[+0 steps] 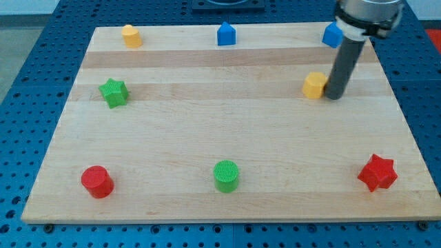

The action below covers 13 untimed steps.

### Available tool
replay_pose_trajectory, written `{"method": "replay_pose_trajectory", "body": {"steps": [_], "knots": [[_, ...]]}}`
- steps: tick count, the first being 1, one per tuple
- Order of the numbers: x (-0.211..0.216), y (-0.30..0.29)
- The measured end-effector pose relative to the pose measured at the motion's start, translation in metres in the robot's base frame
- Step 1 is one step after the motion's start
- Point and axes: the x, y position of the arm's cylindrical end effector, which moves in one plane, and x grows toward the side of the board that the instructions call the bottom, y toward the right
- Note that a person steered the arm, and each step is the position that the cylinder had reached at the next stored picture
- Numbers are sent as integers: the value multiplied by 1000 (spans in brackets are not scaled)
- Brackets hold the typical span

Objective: Place the blue cube into the yellow hexagon

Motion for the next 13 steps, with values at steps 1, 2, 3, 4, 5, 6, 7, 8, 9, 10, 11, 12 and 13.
{"method": "replay_pose_trajectory", "body": {"steps": [1,2,3,4,5,6,7,8,9,10,11,12,13], "knots": [[-4,-9],[-19,-7],[-30,-7],[-34,-5],[-58,37],[-91,74],[-128,90],[-160,92],[-186,91],[-190,73],[-183,53],[-160,45],[-134,44]]}}
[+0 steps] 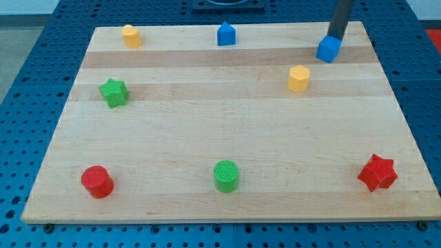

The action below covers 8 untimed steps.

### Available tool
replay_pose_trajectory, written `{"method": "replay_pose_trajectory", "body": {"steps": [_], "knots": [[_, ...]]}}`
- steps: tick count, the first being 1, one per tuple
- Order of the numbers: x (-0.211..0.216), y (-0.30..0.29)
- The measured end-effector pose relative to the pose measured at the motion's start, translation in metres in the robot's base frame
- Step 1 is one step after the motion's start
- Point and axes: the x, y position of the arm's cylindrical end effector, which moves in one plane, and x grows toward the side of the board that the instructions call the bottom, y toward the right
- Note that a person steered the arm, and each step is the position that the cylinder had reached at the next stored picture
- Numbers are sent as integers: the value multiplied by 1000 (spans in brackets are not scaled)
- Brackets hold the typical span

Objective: Place the blue cube into the yellow hexagon

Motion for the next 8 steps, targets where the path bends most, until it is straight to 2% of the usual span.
{"method": "replay_pose_trajectory", "body": {"steps": [2,6,8], "knots": [[36,-14],[54,-84],[55,-96]]}}
